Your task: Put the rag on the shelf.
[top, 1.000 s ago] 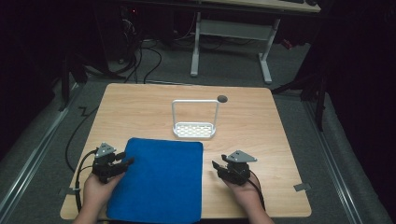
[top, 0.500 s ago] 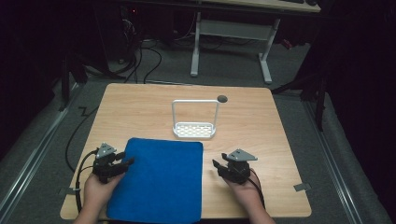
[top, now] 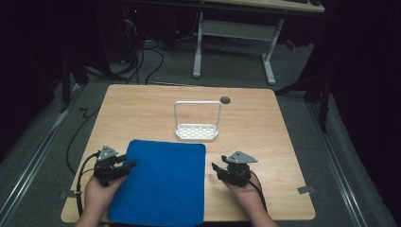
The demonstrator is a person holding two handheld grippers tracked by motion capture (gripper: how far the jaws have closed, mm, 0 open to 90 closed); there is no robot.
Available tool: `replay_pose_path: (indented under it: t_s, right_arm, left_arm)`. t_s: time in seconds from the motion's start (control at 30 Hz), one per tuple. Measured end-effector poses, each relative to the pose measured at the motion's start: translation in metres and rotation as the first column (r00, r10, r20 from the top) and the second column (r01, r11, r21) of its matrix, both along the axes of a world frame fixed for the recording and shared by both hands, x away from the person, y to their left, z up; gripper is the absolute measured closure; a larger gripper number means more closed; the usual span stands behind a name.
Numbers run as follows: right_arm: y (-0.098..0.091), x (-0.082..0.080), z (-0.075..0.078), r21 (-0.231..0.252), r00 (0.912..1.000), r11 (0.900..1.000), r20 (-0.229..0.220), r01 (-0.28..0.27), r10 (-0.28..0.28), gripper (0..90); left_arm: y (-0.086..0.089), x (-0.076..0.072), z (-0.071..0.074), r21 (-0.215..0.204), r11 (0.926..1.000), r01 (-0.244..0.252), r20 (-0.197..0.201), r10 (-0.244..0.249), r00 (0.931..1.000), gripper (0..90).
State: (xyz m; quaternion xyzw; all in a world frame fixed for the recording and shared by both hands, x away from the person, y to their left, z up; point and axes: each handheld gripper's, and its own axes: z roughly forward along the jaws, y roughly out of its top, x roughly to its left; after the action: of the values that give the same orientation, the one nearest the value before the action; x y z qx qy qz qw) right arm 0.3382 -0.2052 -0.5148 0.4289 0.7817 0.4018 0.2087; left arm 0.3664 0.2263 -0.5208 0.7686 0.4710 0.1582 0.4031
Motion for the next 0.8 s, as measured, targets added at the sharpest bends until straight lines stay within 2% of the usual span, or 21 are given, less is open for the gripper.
replay_pose_path:
  t_s: [0.07, 0.17, 0.33, 0.47, 0.6, 0.73, 0.8]
  right_arm:
    - [0.004, 0.001, 0.001, 0.007, 0.9999, 0.9999, 0.002, -0.012, 0.012, 48.9]
    - [0.013, 0.003, 0.0, 0.032, 0.9991, 0.9988, -0.019, -0.038, 0.038, 49.8]
    - [0.027, 0.003, -0.002, 0.029, 0.9966, 0.9966, -0.027, -0.078, 0.078, 51.3]
    - [0.041, 0.003, -0.003, 0.001, 0.9927, 0.9932, -0.032, -0.117, 0.117, 52.6]
    - [0.051, 0.004, -0.006, -0.002, 0.9867, 0.988, -0.051, -0.155, 0.154, 59.1]
    - [0.054, 0.005, -0.007, -0.001, 0.9834, 0.9853, -0.063, -0.171, 0.17, 63.4]
    - [0.057, 0.005, -0.009, -0.007, 0.9785, 0.9815, -0.08, -0.191, 0.19, 71.3]
  left_arm:
    - [0.002, -0.001, 0.0, 0.001, 1.0, -0.004, 0.0, 0.004, 1.0, 50.7]
    - [0.004, -0.003, 0.0, 0.003, 1.0, -0.009, -0.012, 0.009, 0.9999, 51.0]
    - [0.007, -0.005, 0.001, 0.003, 0.9999, -0.013, -0.009, 0.013, 0.9999, 51.5]
    - [0.008, -0.007, 0.0, 0.004, 1.0, -0.008, -0.019, 0.008, 0.9998, 52.6]
    - [0.007, -0.01, -0.001, 0.02, 0.9997, 0.015, -0.036, -0.014, 0.9993, 60.3]
    - [0.007, -0.011, -0.001, 0.018, 0.9992, 0.036, -0.044, -0.035, 0.9984, 67.9]
    - [0.006, -0.011, -0.001, 0.019, 0.999, 0.041, -0.042, -0.041, 0.9983, 71.4]
